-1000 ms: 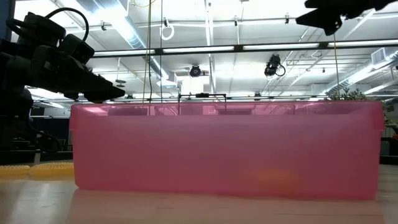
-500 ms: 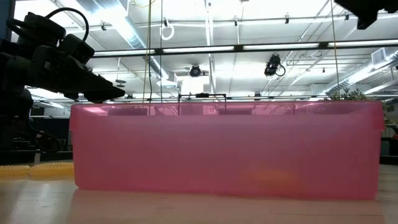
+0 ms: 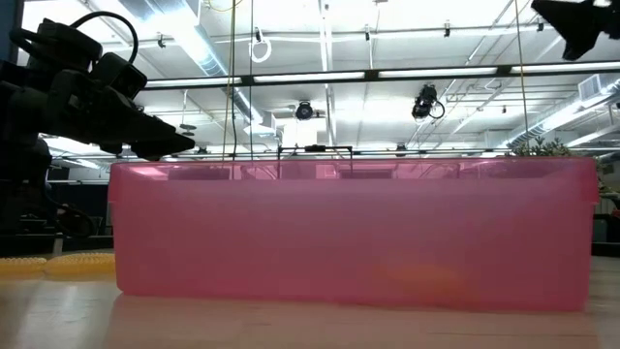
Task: Sort spring keychains
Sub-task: Put the orange spring keychain into the pink bin
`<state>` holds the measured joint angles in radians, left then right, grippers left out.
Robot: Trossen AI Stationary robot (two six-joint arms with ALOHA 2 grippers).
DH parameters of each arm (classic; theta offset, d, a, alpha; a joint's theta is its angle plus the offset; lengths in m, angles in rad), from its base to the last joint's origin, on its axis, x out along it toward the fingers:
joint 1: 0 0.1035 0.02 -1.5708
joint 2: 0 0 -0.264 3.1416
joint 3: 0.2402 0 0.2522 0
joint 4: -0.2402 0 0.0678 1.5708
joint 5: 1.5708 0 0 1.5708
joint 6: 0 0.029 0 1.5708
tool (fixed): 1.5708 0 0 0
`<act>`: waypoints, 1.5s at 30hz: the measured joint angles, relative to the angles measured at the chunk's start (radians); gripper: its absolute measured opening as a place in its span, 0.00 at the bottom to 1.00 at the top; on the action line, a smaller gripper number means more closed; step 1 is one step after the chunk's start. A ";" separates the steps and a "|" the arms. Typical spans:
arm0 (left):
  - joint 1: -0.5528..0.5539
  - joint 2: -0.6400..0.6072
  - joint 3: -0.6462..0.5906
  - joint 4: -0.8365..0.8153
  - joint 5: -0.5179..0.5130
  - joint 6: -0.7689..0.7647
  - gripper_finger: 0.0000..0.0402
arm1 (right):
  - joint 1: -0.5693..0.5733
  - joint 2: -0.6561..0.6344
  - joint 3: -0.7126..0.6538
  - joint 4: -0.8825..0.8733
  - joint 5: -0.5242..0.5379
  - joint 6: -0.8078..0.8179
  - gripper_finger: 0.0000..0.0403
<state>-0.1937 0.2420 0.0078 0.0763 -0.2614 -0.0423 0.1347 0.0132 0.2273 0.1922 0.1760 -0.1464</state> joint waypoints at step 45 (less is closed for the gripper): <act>0.000 0.000 0.000 0.001 0.000 0.000 0.65 | -0.260 -0.013 -0.211 -0.173 -0.131 -0.124 0.63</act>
<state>-0.1937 0.2420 0.0078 0.0773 -0.2615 -0.0422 -0.1253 0.0000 0.0162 0.0189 0.0451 -0.2703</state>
